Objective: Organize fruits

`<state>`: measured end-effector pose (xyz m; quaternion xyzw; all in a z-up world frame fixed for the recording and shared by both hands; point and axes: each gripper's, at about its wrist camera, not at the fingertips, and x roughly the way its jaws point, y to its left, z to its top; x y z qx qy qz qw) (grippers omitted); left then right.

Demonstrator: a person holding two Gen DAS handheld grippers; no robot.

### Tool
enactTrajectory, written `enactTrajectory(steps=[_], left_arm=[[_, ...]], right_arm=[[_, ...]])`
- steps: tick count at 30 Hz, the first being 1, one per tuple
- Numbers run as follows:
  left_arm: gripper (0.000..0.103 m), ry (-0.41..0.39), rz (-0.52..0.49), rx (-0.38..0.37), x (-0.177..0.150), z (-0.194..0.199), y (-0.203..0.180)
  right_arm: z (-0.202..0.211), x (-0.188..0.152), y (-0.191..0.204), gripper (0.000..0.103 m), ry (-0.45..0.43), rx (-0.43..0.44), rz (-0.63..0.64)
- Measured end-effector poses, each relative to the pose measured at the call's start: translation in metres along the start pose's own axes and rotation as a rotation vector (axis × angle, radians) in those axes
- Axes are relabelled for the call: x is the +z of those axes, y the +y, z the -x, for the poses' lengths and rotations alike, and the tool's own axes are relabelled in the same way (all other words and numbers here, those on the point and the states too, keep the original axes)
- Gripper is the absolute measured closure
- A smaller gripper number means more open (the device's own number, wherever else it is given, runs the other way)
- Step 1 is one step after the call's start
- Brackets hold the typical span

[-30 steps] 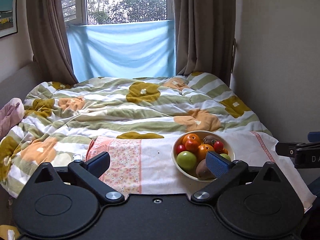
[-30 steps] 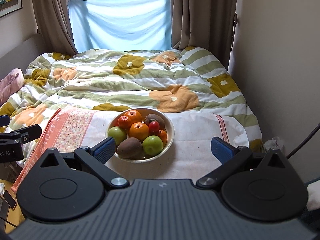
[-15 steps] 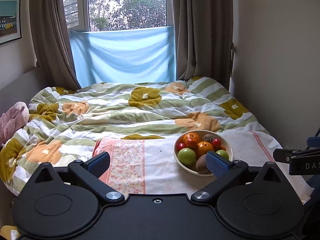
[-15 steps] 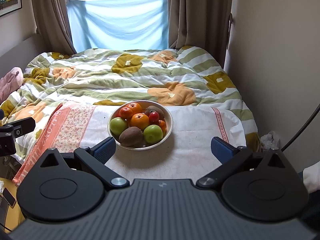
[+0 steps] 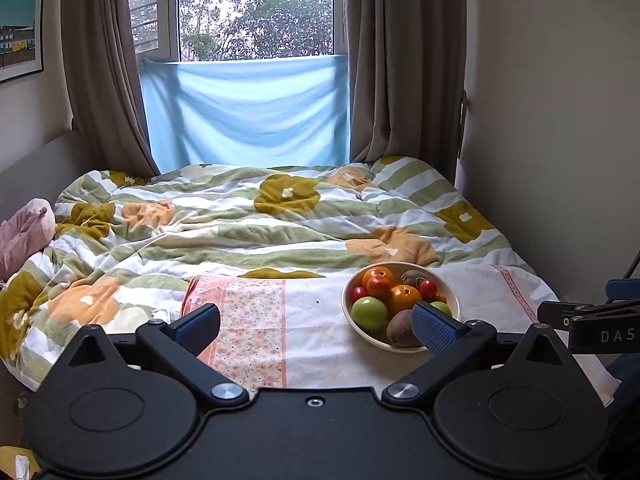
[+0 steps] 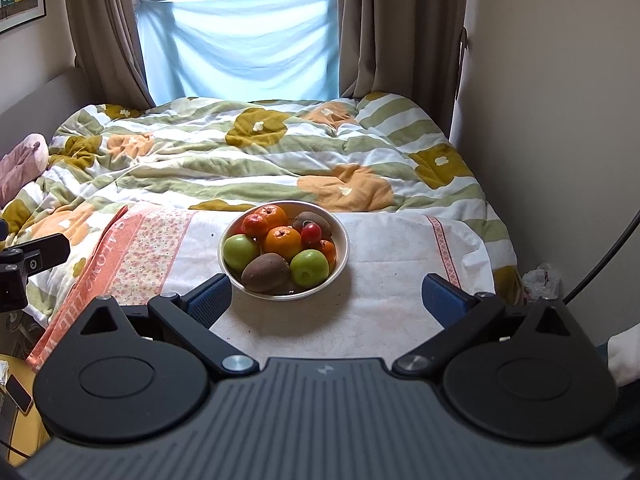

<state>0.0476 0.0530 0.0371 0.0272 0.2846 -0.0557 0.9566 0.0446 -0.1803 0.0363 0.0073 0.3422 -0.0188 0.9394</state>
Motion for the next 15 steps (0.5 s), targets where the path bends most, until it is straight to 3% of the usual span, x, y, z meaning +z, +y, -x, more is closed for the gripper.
enactTrajectory(steps=[15], left_arm=[[0.000,0.014,-0.007,0.013,0.0018,0.0012,-0.0077]], right_arm=[[0.0006,0.0025,-0.0015,0.000,0.006,0.000,-0.004]])
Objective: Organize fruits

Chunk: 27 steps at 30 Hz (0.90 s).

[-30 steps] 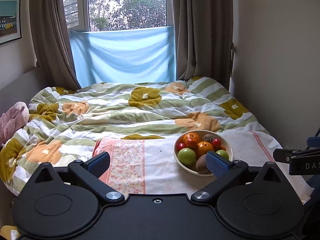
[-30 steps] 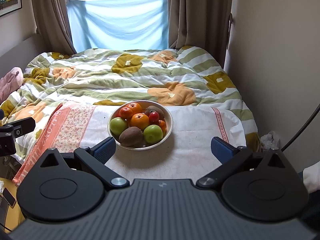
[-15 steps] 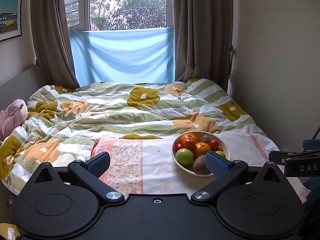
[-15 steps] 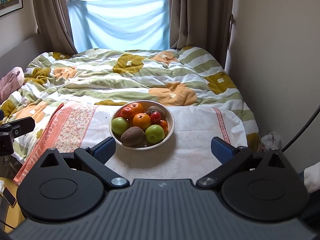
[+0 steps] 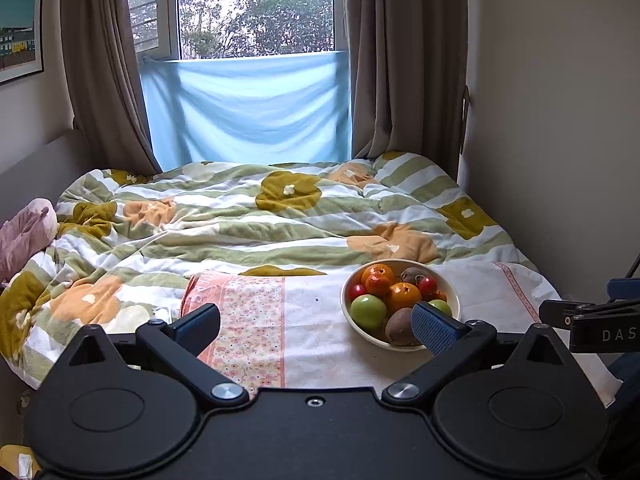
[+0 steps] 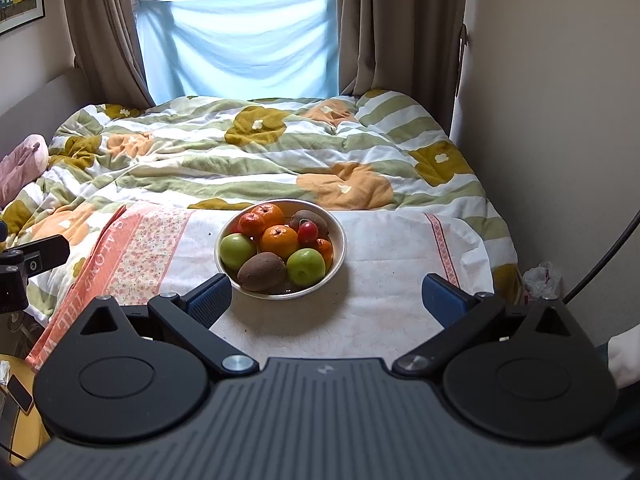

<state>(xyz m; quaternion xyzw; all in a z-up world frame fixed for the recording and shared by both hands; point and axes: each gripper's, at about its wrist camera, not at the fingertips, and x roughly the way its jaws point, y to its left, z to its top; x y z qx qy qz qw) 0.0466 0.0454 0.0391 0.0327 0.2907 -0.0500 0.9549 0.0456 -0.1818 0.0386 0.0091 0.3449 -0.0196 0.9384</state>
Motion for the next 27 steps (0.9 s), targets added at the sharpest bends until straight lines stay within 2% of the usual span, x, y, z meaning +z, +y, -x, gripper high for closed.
enactTrajectory(steps=[27], left_arm=[[0.000,0.012,0.002,-0.003,0.0017,-0.0005,0.0041]], right_arm=[[-0.0052,-0.0023,0.0046,0.000,0.014,0.008,0.006]])
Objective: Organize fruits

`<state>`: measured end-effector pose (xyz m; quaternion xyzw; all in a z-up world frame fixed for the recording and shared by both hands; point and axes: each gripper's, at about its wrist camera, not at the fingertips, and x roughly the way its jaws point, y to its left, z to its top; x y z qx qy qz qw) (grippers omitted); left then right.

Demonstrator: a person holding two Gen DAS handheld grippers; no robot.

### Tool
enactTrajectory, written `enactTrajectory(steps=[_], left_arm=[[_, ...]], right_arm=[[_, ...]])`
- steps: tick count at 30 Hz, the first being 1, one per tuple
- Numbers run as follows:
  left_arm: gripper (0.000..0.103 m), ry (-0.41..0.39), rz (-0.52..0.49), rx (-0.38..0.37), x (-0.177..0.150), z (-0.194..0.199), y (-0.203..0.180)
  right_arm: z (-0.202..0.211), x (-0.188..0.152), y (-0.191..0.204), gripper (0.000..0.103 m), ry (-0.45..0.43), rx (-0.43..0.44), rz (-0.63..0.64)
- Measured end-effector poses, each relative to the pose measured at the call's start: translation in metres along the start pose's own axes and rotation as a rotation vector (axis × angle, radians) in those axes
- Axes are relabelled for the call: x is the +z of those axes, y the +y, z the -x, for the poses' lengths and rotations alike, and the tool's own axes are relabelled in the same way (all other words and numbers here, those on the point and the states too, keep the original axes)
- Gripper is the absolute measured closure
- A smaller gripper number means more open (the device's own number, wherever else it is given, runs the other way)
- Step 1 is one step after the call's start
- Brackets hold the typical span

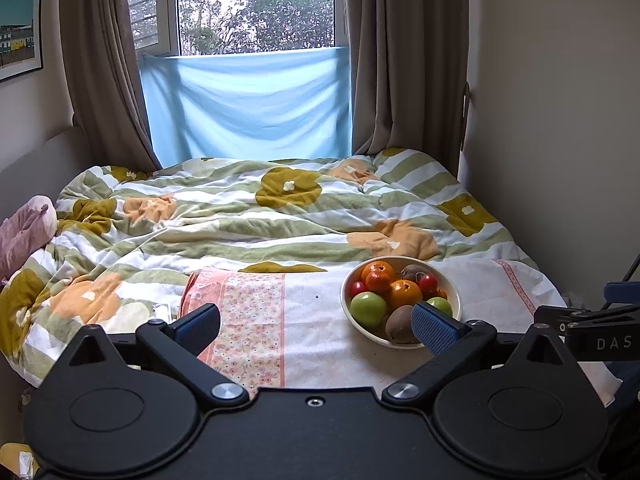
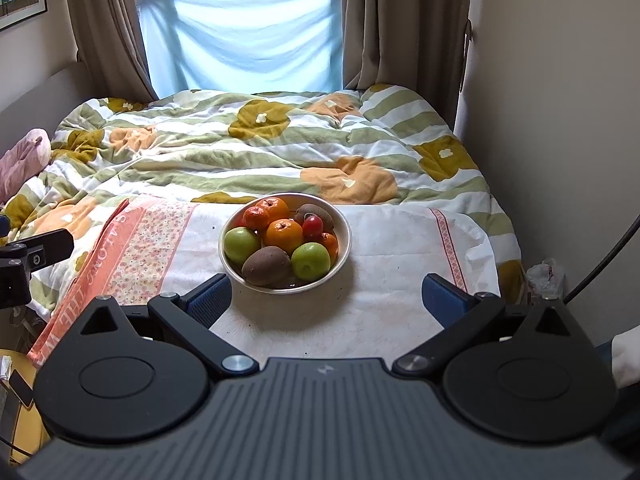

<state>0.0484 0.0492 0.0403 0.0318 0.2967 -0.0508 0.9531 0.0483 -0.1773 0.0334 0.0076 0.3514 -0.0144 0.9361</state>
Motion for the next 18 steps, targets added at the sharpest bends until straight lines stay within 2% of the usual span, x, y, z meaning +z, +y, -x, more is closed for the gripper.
enactTrajectory(steps=[8,18], left_arm=[[0.000,-0.018,-0.007,0.021,-0.0003,0.0032,-0.0003],[0.000,0.007,0.008,-0.002,-0.0025,-0.0024,0.0087]], right_arm=[[0.0003,-0.0001,0.0004,0.000,-0.001,0.000,-0.002],[-0.0001,-0.0005,0.0002,0.000,0.003,0.000,-0.002]])
